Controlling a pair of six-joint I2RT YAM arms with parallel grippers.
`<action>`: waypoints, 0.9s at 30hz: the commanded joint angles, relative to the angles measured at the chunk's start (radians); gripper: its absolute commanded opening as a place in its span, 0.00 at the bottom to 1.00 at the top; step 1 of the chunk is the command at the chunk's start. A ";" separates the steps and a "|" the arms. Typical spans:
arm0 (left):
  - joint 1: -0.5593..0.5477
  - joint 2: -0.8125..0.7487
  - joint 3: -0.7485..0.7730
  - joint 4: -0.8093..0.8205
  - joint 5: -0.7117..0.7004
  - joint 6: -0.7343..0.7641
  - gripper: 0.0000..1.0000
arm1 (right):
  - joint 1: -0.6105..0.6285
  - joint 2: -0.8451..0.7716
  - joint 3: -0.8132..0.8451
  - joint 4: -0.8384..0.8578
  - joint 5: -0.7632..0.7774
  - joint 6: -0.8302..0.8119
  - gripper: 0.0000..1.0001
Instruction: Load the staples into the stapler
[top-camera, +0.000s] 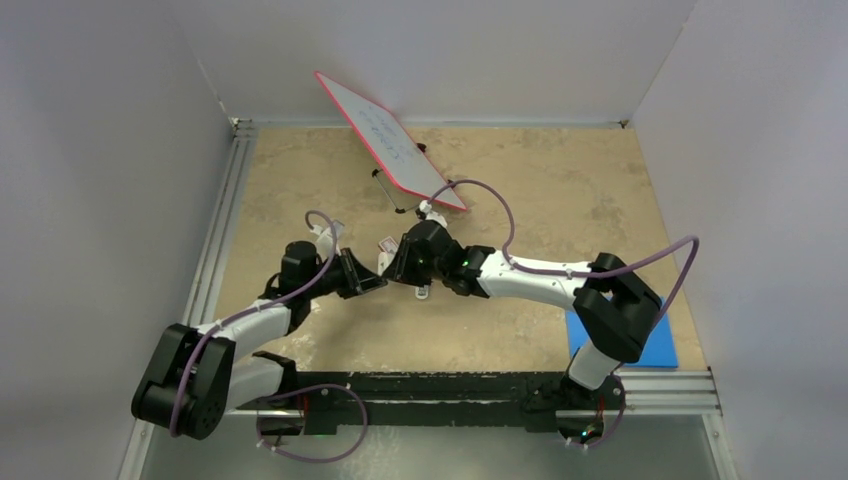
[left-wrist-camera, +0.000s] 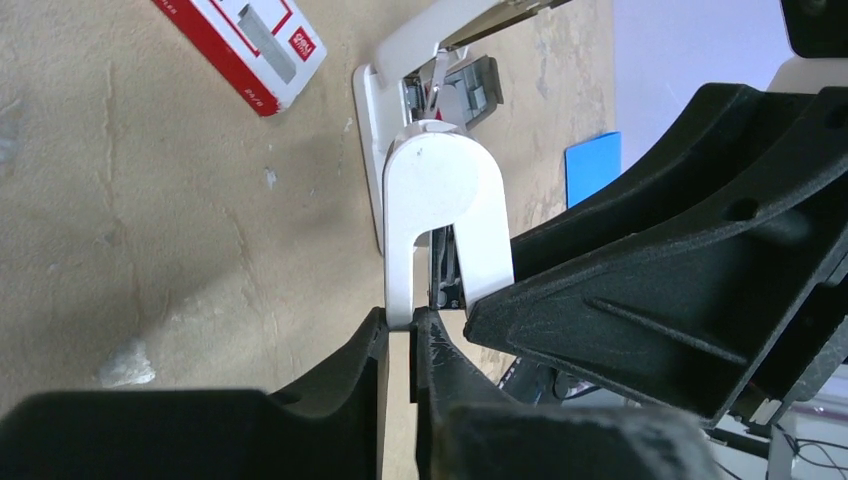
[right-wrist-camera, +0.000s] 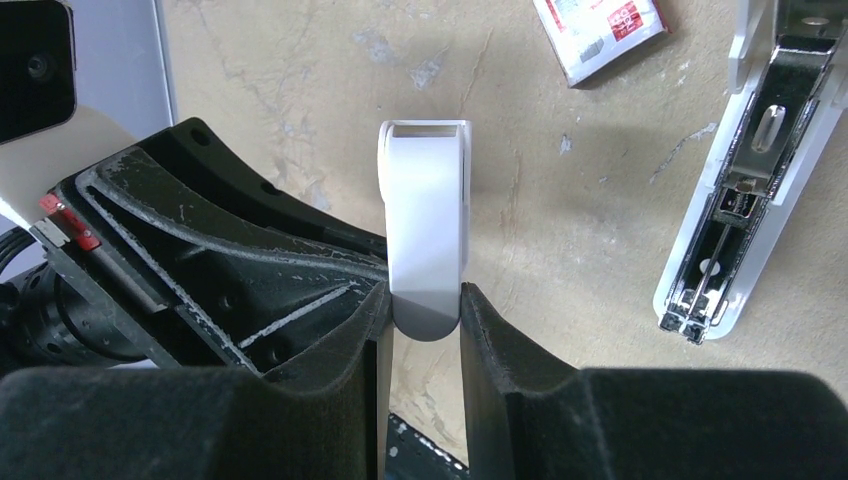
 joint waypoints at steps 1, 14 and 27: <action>-0.001 -0.003 0.009 0.140 0.021 0.049 0.00 | 0.006 -0.063 0.002 -0.005 -0.040 -0.010 0.13; -0.068 0.010 0.001 -0.027 -0.048 0.086 0.00 | -0.021 -0.177 -0.044 -0.043 0.106 0.044 0.13; -0.081 0.147 0.035 -0.038 0.040 0.088 0.00 | -0.064 -0.184 -0.018 -0.089 0.246 0.001 0.16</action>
